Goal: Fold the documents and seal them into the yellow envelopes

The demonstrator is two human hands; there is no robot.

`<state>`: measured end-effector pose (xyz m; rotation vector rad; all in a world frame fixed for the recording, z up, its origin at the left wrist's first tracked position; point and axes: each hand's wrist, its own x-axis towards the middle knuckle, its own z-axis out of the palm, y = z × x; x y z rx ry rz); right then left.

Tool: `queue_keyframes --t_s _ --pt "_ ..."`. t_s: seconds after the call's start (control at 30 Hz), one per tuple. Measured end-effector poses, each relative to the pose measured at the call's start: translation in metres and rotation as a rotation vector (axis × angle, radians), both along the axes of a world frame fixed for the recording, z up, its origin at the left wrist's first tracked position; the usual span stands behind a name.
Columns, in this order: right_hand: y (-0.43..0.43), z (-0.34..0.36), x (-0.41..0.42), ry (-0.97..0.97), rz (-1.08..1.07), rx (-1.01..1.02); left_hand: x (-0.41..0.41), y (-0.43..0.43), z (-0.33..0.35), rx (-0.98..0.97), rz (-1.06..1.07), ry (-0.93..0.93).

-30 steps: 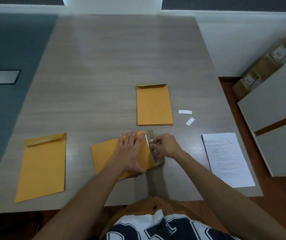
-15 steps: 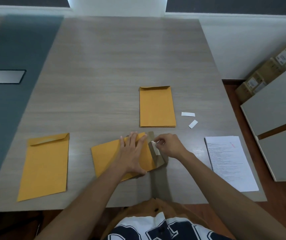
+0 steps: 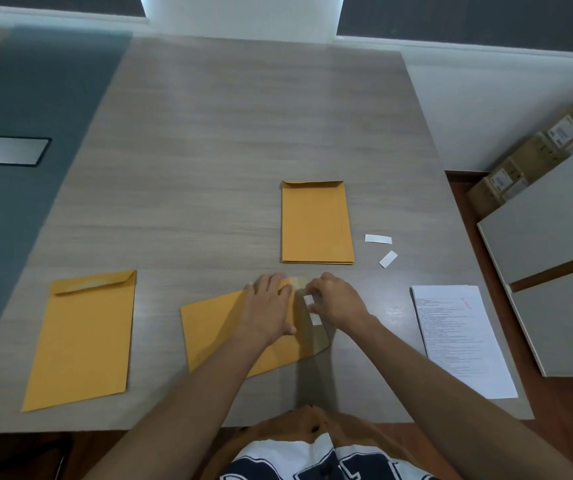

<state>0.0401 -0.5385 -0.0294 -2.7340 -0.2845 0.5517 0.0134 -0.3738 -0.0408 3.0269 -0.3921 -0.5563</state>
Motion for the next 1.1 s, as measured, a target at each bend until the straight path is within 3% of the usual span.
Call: queue_keyframes --t_s 0.3,0.5,0.73,0.83,0.93,1.1 --pt "0.000 -0.005 0.008 0.056 -0.028 0.048 0.008 -0.003 -0.005 0.009 0.025 0.018" --pt "-0.003 -0.003 0.008 0.148 -0.183 0.192 0.009 -0.004 -0.007 -0.022 0.067 0.010" --pt "-0.034 0.004 0.021 0.035 -0.684 0.517 0.008 -0.007 -0.002 0.039 0.229 -0.033" --pt "-0.059 0.004 0.033 0.014 -0.926 0.560 0.004 -0.007 -0.005 0.026 0.302 -0.017" --pt "-0.082 0.005 0.045 -0.080 -1.011 0.504 -0.002 -0.007 -0.007 0.000 0.340 -0.043" --pt "-0.106 -0.002 0.052 -0.060 -1.060 0.497 -0.014 -0.006 -0.006 -0.059 0.456 -0.020"
